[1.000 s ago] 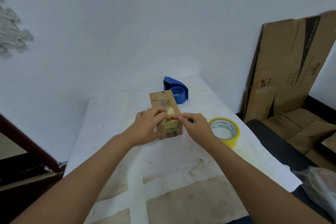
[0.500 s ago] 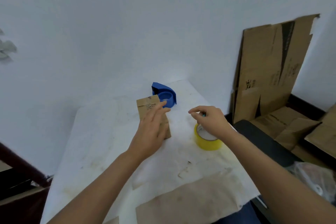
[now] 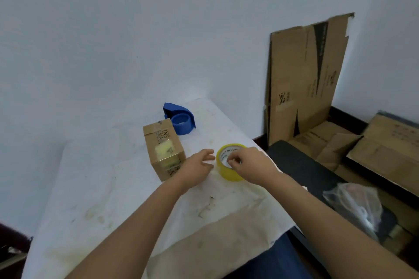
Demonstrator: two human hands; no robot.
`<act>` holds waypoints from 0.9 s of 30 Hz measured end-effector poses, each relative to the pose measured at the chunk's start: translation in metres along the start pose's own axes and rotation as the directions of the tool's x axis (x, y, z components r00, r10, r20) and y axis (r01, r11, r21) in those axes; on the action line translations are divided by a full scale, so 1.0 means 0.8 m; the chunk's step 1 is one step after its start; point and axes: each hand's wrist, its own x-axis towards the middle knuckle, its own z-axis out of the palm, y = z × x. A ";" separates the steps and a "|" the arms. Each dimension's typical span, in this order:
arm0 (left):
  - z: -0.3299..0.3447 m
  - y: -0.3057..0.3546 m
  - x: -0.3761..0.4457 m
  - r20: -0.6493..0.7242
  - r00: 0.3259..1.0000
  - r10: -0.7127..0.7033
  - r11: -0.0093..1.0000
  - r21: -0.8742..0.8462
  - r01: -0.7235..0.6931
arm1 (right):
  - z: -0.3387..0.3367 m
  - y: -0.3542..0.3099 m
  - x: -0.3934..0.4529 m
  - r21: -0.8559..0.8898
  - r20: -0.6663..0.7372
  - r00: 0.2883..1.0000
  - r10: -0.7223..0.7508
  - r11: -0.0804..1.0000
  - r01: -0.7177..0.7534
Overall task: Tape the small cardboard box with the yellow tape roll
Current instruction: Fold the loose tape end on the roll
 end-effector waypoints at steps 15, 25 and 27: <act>0.016 0.003 -0.021 -0.224 0.974 0.030 0.999 -0.030 -0.038 | 0.003 -0.011 -0.015 -0.006 0.028 0.999 -0.041 0.999 0.041; -0.044 0.068 -0.067 -0.167 0.963 0.213 0.931 0.334 -0.148 | -0.035 -0.055 -0.033 0.587 0.217 0.975 -0.055 0.805 -0.085; -0.048 0.068 -0.078 -0.088 0.971 0.220 0.911 0.374 -0.173 | -0.029 -0.056 -0.039 0.600 0.220 0.972 -0.077 0.797 -0.072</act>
